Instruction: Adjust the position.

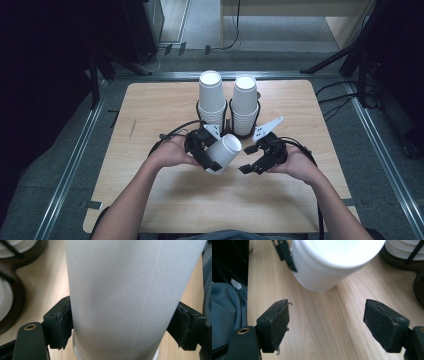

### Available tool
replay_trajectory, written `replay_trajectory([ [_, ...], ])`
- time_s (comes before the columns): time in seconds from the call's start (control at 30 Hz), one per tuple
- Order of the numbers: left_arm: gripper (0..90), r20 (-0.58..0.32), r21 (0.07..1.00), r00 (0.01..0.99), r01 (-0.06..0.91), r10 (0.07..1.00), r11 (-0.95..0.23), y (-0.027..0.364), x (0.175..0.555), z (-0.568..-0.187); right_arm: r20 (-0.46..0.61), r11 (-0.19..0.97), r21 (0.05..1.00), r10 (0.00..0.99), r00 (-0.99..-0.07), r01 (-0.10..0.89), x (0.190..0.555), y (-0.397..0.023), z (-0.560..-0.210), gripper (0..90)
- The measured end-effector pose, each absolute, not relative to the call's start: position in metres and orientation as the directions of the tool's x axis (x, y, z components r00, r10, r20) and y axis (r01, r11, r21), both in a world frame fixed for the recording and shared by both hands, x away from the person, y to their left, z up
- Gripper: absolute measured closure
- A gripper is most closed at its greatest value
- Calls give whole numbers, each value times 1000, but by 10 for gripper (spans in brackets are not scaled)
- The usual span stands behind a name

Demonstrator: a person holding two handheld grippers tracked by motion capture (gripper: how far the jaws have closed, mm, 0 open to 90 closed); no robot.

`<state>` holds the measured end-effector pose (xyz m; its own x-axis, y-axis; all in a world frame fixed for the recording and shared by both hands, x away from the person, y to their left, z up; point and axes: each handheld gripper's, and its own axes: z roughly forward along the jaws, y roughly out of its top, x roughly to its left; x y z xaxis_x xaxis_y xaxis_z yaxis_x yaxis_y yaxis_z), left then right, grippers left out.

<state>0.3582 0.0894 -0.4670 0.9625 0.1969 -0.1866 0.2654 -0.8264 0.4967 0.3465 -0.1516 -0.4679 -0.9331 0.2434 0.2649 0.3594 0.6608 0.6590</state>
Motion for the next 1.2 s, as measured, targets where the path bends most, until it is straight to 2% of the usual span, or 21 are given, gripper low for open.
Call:
replay_trajectory([
  [0.33,173,-155,404,978,193,141,-894,74,351,-473,262,657,674,214,-941,337,348,-148,-465,209],
  [0.7,167,-128,398,989,117,71,-910,65,342,-473,249,688,666,161,-955,289,343,-124,-467,202],
  [0.8,165,-124,393,990,108,64,-913,64,340,-473,231,705,661,138,-963,259,342,-122,-468,236],
  [0.97,133,-145,424,987,122,65,-897,67,341,-474,249,712,648,138,-959,271,341,-123,-467,242],
  [1.07,113,-120,453,991,112,64,-885,70,340,-471,241,701,661,140,-961,267,342,-125,-466,243],
  [1.13,27,-108,461,990,133,93,-877,70,341,-470,236,693,669,147,-961,270,343,-127,-464,242],
  [1.2,6,-115,490,987,157,115,-857,72,342,-469,229,684,677,154,-961,271,344,-129,-462,242],
])
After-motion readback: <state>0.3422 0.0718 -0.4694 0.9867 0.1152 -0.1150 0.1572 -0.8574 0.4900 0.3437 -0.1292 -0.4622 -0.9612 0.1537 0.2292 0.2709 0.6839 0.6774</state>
